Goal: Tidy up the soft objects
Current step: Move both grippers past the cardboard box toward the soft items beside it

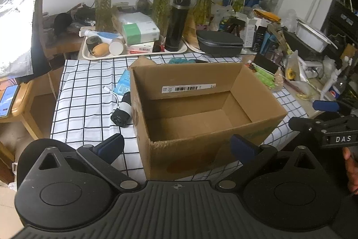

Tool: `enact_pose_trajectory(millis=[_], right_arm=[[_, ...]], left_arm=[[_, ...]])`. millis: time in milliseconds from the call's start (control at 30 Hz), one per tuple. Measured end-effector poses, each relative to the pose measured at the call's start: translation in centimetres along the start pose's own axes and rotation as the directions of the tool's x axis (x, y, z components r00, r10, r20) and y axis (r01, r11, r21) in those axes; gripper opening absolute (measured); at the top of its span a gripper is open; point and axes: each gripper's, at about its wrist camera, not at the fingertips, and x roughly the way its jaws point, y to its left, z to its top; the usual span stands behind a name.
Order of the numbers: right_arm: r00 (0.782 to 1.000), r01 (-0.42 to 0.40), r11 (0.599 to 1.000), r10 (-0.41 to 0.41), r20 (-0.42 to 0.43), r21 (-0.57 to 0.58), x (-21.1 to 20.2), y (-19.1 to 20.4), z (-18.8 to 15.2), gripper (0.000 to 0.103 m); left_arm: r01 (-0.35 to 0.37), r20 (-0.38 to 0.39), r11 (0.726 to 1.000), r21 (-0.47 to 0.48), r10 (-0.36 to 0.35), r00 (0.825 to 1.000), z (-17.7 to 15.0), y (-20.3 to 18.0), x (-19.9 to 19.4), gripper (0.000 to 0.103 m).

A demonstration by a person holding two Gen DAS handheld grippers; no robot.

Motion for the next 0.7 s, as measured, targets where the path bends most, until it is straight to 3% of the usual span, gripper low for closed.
enact_pose_trajectory(millis=[200,367,533,700], right_arm=[[1.0,-0.009,1.0,0.009,-0.006,0.014,0.5,-0.6,0.5,0.103],[1.0,-0.012,1.0,0.012,-0.012,0.029,1.2,-1.1,1.2,0.103],[0.999,-0.03,0.998,0.032,-0.036,0.047,2.3,-1.6,2.0,0.103],[0.997,-0.05,0.997,0.053,-0.055,0.056,3.6,-2.0,2.3,0.103]], left_arm=[[-0.002,0.01,1.0,-0.013,0.003,1.0,0.1,0.7,0.2,0.103],[-0.016,-0.024,1.0,-0.013,0.016,1.0,0.9,1.1,0.7,0.103],[-0.061,-0.045,0.998,-0.002,0.061,0.997,1.3,1.7,1.6,0.103],[-0.032,-0.077,0.997,-0.066,0.026,0.997,1.8,3.1,2.6,0.103]])
